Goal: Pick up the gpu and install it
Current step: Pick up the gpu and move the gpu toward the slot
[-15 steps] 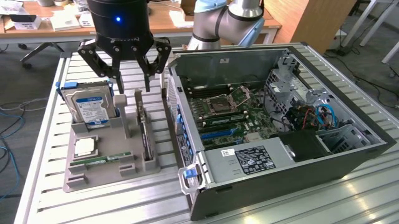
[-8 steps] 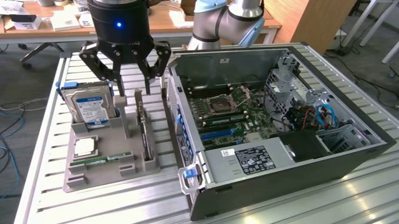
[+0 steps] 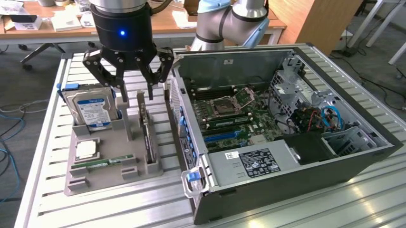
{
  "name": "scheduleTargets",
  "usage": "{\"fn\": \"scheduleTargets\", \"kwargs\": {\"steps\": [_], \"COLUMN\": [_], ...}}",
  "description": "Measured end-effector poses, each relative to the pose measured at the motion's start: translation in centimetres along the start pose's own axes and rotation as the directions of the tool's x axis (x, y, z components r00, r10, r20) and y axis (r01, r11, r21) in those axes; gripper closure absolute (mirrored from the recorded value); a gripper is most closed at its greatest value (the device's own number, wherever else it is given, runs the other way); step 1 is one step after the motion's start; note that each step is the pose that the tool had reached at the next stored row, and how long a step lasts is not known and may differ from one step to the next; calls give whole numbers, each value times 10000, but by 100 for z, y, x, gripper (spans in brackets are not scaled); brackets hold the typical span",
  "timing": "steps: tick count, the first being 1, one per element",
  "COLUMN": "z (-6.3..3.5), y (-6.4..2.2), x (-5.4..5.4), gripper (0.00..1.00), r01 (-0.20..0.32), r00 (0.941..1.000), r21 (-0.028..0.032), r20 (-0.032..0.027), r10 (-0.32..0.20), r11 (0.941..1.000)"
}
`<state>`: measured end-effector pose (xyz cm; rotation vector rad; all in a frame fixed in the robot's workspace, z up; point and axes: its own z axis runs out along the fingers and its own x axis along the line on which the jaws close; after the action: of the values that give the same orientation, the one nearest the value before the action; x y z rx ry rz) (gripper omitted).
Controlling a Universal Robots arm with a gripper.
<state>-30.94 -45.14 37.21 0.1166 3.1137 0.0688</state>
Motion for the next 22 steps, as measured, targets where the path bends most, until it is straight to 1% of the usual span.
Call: {"fn": "scheduleTargets", "kwargs": {"steps": [6, 13, 22], "z": [60, 73, 179], "y": [-2, -3, -8], "x": [1, 1, 4], "gripper": [47, 47, 47], "r01": [0, 0, 0], "r00": [10000, 10000, 10000], "r21": [0, -4, 0], "r20": [-1, 3, 0], "r10": [0, 0, 0], "r11": [10000, 10000, 10000]}}
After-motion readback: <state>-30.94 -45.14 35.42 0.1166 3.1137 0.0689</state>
